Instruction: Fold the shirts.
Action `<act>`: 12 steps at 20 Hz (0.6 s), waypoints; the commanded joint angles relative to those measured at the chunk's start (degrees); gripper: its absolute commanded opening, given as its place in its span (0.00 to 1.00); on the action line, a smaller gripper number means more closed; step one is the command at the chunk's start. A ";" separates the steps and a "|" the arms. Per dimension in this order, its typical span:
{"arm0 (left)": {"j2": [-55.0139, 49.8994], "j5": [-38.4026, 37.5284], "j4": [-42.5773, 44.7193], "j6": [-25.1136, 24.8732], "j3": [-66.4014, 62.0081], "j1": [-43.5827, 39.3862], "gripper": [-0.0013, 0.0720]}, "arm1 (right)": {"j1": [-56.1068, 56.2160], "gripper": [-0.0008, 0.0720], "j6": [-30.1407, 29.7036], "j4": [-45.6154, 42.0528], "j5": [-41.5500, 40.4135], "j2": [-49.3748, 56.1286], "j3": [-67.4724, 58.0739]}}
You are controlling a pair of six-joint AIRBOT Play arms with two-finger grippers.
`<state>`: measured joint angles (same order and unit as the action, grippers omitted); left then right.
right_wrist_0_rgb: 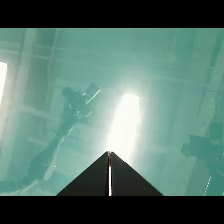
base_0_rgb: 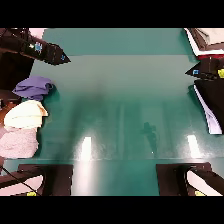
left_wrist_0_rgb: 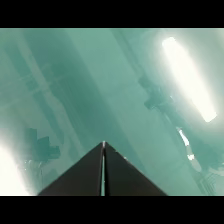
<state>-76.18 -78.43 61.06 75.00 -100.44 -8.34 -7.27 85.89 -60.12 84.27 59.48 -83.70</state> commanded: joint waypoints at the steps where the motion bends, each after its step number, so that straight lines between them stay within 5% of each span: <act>1: 0.02 0.02 0.00 0.00 0.02 -0.02 0.05 | 0.24 0.04 0.00 0.07 -0.33 -0.04 0.00; 12: 0.02 0.07 0.00 0.00 0.02 -0.02 0.05 | 0.24 0.04 0.00 0.04 -0.31 -0.04 0.00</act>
<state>-76.18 -78.41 61.04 75.00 -100.44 -8.34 -7.07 85.89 -60.07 83.96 59.48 -83.70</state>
